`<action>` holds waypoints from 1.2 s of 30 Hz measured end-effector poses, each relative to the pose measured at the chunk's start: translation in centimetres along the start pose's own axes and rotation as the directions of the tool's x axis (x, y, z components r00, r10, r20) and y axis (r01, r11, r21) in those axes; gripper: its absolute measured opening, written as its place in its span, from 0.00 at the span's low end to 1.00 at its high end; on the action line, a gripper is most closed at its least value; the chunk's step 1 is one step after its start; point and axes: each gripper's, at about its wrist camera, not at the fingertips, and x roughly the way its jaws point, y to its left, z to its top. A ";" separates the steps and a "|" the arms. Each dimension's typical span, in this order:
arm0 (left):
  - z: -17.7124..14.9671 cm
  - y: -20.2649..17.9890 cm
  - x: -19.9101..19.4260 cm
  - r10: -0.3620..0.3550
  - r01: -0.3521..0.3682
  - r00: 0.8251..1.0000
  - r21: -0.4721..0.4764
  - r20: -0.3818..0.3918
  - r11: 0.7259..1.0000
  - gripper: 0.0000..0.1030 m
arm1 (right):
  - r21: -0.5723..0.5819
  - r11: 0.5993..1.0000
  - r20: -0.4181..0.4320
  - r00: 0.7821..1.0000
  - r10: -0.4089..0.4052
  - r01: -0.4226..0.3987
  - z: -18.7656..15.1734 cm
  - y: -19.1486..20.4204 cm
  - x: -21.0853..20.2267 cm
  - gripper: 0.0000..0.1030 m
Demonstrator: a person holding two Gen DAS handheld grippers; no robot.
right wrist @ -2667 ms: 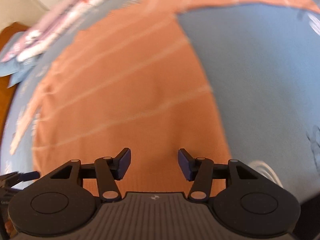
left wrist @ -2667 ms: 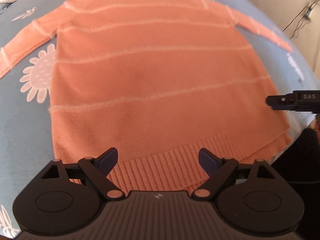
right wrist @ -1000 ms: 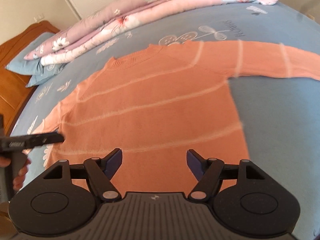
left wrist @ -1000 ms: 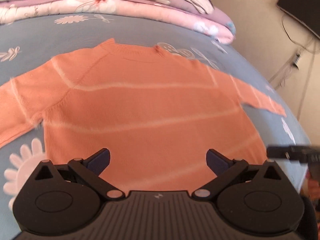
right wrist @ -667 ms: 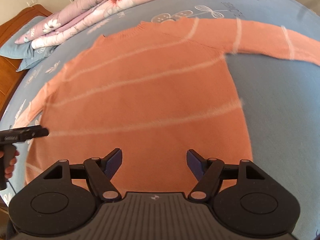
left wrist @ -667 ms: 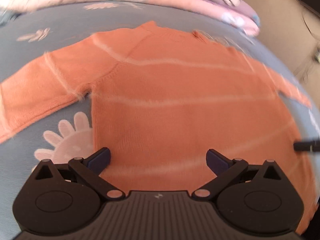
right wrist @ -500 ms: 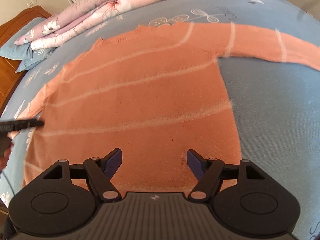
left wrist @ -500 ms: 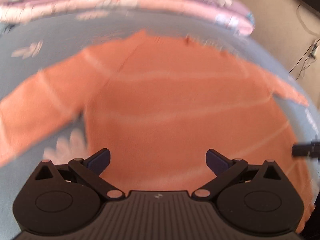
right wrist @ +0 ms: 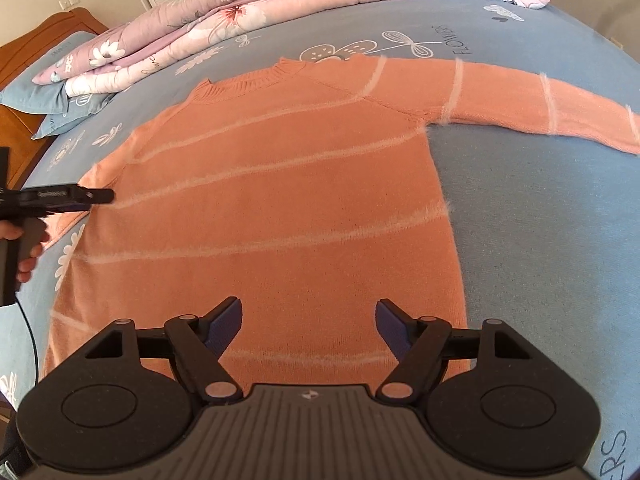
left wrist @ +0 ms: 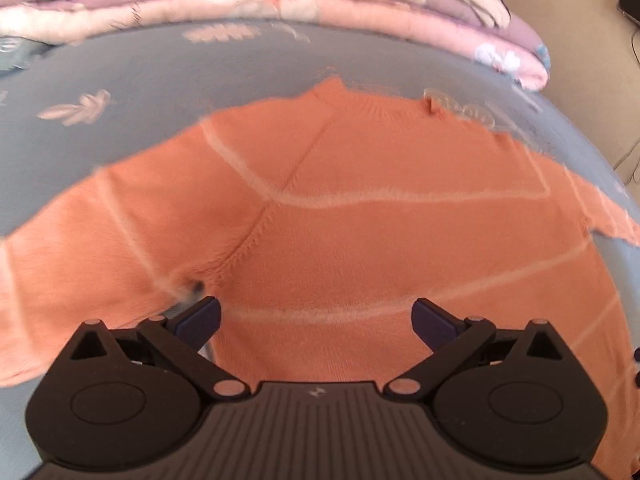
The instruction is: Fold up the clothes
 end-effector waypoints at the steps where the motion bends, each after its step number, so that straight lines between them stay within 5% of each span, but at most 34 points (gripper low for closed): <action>1: -0.7 -0.3 -0.8 -0.046 0.046 0.999 -0.020 0.003 0.999 0.98 | 0.003 1.000 0.003 1.000 0.001 -0.001 -0.1 0.0 -0.1 0.76; 5: -4.6 -1.7 -2.6 -0.167 0.165 0.986 -0.080 -0.018 0.983 0.98 | 0.010 1.000 -0.001 1.000 0.017 -0.017 -0.7 0.5 -0.2 0.76; 10: -9.0 -0.5 -2.2 -0.083 0.077 0.996 -0.129 -0.035 0.989 0.99 | -0.010 0.999 -0.007 1.000 0.030 -0.030 -1.1 1.4 -0.8 0.76; 15: -8.5 -0.4 -4.6 -0.076 0.073 0.997 -0.181 -0.009 0.981 0.98 | -0.012 1.000 0.020 1.000 0.008 -0.008 -1.2 0.9 -1.8 0.76; 19: -8.3 -1.8 -5.2 -0.172 0.173 0.985 -0.176 0.026 0.969 0.99 | -0.014 1.000 0.090 0.996 -0.006 0.007 0.4 0.1 -1.1 0.76; 24: -9.6 -3.6 -2.3 -0.112 0.099 0.990 -0.148 -0.082 0.984 0.98 | 0.041 0.998 0.149 0.988 0.037 -0.044 3.7 -0.8 3.4 0.76; 28: -10.4 -3.3 -2.8 -0.077 0.068 0.995 -0.150 -0.059 0.986 0.99 | 0.061 0.998 0.115 0.993 0.008 -0.015 3.8 -1.8 5.9 0.76; 32: -10.8 -2.3 -3.8 -0.016 0.005 0.997 -0.143 -0.077 0.990 0.99 | 0.040 0.999 0.143 0.990 -0.011 0.005 2.5 -3.4 5.1 0.75; 36: -11.2 -2.0 -5.8 -0.025 0.014 0.998 -0.191 -0.055 0.981 0.98 | 0.071 0.996 0.108 0.992 -0.057 0.050 1.8 -3.0 3.1 0.76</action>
